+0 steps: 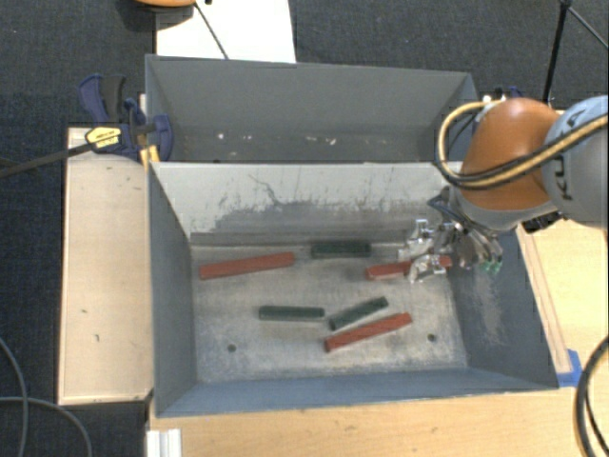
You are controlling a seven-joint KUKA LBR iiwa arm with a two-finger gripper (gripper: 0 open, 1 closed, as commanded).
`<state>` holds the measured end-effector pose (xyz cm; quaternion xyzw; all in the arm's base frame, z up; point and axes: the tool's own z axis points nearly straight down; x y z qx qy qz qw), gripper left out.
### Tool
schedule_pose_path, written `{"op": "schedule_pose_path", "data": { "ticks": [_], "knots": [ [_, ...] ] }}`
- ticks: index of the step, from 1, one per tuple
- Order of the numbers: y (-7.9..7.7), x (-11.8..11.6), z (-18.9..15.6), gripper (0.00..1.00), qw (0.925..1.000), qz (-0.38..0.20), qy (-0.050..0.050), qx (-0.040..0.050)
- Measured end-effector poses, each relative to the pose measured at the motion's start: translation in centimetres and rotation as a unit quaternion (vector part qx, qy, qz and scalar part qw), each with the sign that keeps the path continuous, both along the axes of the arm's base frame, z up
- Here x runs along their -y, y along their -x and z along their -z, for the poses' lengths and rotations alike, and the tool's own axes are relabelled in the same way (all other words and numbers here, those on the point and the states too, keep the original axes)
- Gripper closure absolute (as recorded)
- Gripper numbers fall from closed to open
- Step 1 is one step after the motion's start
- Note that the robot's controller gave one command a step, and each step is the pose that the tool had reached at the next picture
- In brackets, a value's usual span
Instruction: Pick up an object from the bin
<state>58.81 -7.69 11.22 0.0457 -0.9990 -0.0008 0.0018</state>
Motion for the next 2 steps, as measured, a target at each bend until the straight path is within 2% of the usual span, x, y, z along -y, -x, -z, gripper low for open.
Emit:
{"op": "schedule_pose_path", "data": {
  "ticks": [2],
  "knots": [
    [-0.2, 0.0, -3.1, 1.00, 1.0000, -0.001, 0.001, 0.0059]
  ]
}}
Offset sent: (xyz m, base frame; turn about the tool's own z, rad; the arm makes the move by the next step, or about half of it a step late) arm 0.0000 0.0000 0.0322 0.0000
